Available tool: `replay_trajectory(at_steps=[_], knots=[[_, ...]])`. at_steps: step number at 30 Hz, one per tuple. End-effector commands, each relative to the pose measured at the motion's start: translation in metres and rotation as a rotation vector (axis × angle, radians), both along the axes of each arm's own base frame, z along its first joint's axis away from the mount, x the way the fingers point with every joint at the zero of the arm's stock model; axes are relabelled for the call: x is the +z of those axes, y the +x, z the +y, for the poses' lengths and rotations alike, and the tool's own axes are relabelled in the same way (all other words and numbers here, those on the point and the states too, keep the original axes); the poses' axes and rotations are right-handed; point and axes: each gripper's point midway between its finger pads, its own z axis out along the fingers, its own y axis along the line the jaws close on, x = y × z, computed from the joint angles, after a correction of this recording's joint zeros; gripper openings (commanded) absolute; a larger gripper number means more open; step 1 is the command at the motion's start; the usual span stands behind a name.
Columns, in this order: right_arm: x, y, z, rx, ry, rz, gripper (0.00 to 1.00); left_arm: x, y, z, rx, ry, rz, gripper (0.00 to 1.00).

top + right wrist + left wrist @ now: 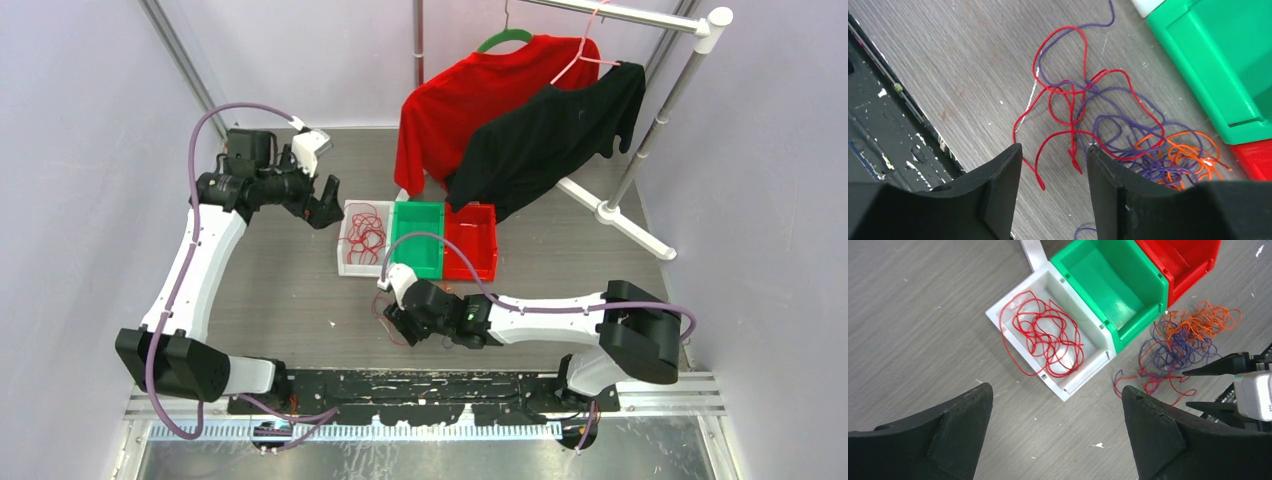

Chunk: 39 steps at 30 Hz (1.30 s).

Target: Untangle the cables

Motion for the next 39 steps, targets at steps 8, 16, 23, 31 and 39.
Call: replay_trajectory(at_steps=[8,16,23,31,39], knots=[[-0.022,-0.015,0.0,-0.027,-0.048,0.023,0.44,0.016,-0.026,-0.009,-0.055,-0.072,-0.027,0.98],[-0.007,0.001,-0.007,-0.083,-0.063,-0.055,0.11,0.027,-0.037,-0.012,-0.088,-0.09,-0.055,0.98],[0.078,-0.009,0.004,-0.044,0.208,-0.026,0.01,0.031,-0.057,-0.024,-0.186,-0.141,-0.053,0.96],[0.169,-0.009,0.001,-0.023,0.488,0.009,0.01,0.027,-0.105,-0.047,-0.369,-0.281,-0.009,1.0],[0.235,0.004,0.008,-0.008,0.647,-0.013,0.01,0.025,-0.147,-0.074,-0.563,-0.37,0.094,1.0]])
